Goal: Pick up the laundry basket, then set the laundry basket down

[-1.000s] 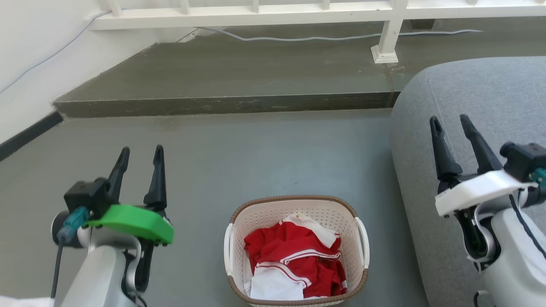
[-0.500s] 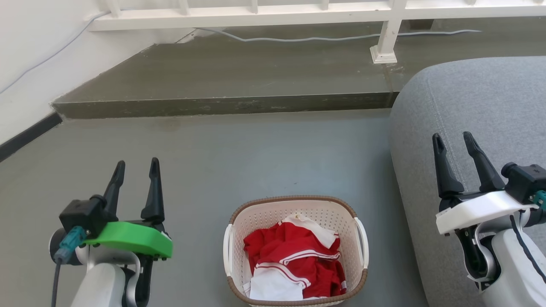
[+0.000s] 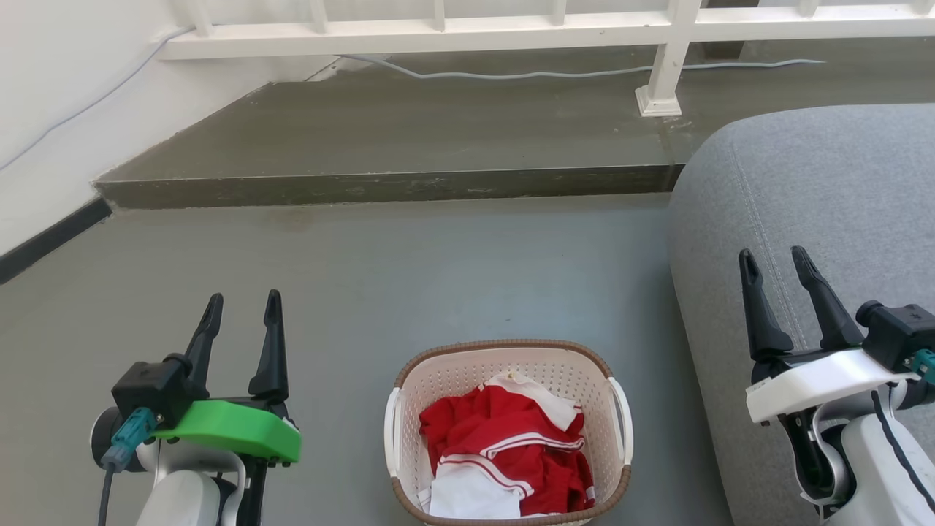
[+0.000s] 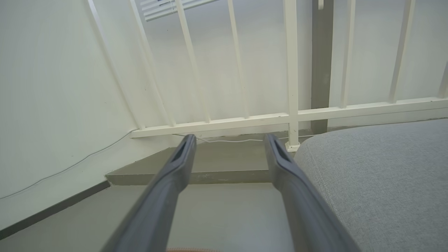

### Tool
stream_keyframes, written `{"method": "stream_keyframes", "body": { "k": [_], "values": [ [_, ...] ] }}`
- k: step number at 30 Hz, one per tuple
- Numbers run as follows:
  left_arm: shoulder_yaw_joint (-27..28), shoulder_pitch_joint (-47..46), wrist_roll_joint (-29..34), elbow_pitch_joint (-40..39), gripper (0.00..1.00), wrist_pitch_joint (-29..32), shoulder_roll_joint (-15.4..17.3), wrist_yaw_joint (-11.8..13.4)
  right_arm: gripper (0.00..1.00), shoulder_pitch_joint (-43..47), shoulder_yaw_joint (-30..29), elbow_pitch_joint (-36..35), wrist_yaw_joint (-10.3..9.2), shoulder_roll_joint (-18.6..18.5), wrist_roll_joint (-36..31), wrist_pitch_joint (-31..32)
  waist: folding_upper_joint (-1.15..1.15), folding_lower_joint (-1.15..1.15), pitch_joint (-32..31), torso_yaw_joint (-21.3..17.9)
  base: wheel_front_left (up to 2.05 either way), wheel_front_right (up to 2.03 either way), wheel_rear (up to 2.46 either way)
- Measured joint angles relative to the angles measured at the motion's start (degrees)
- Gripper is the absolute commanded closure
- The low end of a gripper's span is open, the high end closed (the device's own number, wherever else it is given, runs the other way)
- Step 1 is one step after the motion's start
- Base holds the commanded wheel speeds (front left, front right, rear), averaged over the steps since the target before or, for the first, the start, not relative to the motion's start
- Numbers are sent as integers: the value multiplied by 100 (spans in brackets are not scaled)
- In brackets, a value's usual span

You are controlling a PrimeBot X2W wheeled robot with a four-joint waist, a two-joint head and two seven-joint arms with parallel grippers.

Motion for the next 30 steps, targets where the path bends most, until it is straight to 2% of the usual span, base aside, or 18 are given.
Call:
{"method": "stream_keyframes", "body": {
  "k": [30],
  "values": [
    [245, 109, 280, -37, 0, 0, -141, -196, 0, 196, -322, -87, 208, 247, -254, 0, 0, 0, 36, 31, 0, 0, 0]
  ]
}}
